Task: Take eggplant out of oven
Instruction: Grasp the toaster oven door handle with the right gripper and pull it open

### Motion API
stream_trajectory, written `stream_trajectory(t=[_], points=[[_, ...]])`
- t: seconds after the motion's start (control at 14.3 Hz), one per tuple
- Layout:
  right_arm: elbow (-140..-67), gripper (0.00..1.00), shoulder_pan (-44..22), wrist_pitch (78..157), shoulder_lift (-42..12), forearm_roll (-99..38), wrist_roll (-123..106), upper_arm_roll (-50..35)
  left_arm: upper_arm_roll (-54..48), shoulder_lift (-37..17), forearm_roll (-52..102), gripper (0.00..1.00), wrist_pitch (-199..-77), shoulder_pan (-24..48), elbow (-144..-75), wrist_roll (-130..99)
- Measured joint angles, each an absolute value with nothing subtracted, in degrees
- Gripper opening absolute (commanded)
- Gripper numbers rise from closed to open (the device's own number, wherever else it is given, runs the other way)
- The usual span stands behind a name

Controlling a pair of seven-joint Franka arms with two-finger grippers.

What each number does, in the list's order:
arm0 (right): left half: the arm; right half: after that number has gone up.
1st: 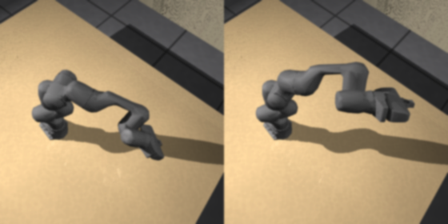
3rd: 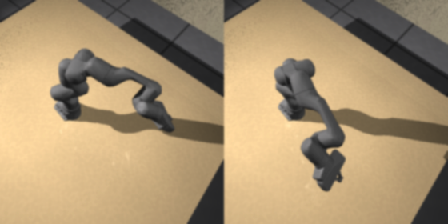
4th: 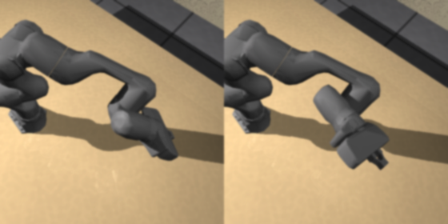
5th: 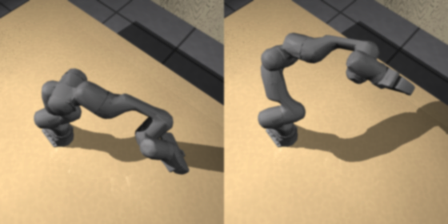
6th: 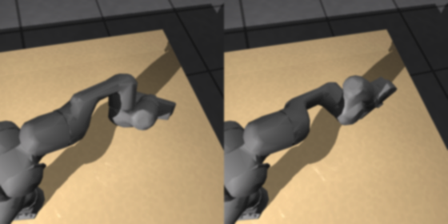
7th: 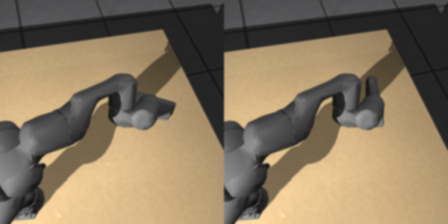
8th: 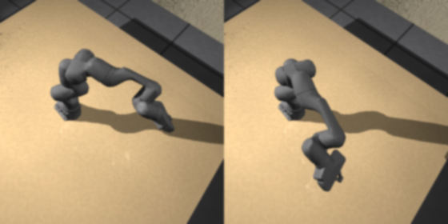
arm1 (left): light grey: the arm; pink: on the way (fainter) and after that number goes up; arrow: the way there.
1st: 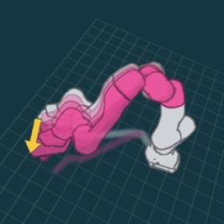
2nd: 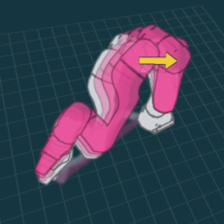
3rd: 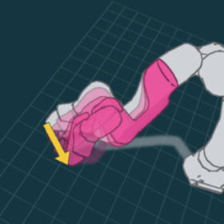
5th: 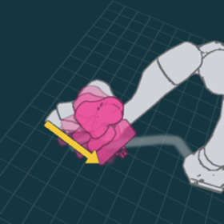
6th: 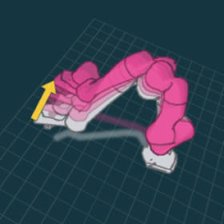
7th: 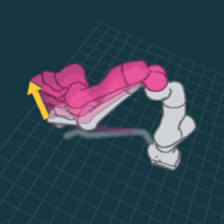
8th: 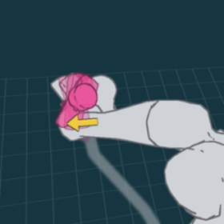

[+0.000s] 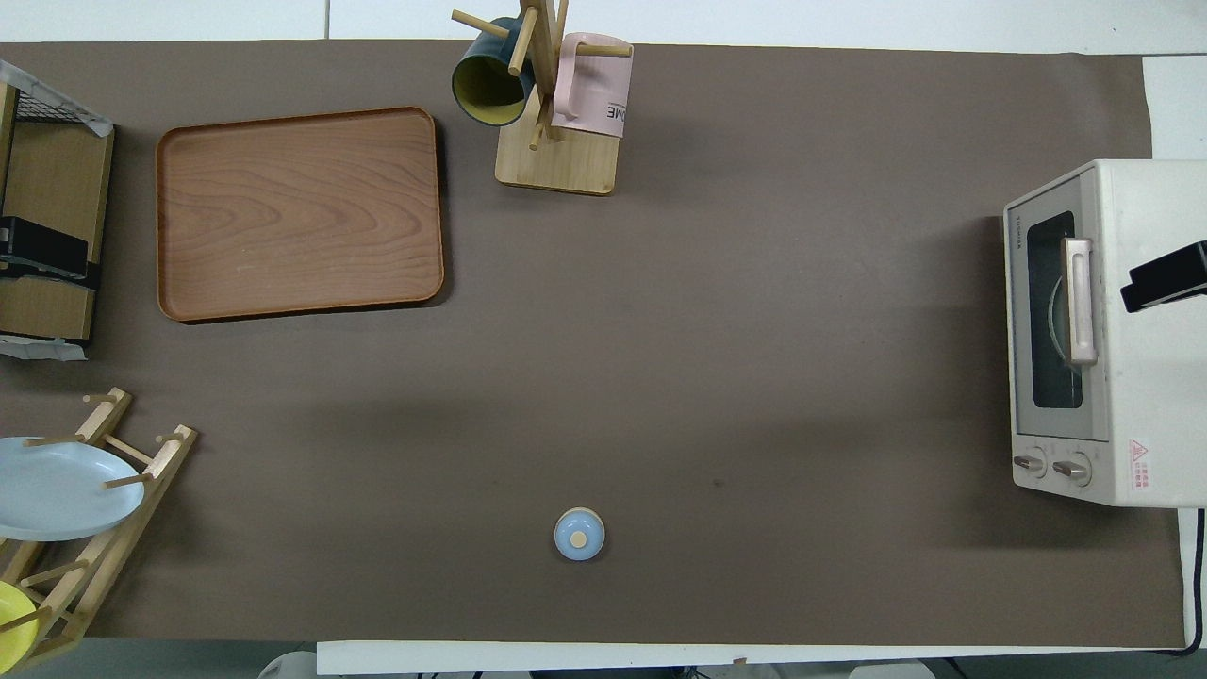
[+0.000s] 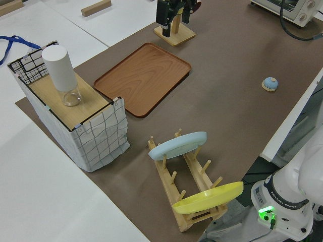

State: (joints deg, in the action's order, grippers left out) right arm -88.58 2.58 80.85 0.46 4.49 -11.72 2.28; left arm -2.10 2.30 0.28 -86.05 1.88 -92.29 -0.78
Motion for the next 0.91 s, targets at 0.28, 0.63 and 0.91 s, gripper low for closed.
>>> stream_trajectory(t=[0.28, 0.63, 0.91], points=[[-88.6, 1.00, 2.6, 80.9, 0.6, 4.5, -11.7, 2.3, -2.1, 2.3, 0.3, 1.00, -86.1, 1.9, -92.3, -0.8], [-90.1, 0.00, 2.5, 85.9, 0.7, 2.4, -17.1, 2.1, -2.1, 2.3, 0.3, 1.00, -86.0, 1.9, -92.3, -0.8], [-99.0, 0.00, 2.6, 95.9, -0.2, 2.8, -16.9, 2.1, -2.1, 2.3, 0.3, 1.00, -86.0, 1.9, -92.3, -0.8]])
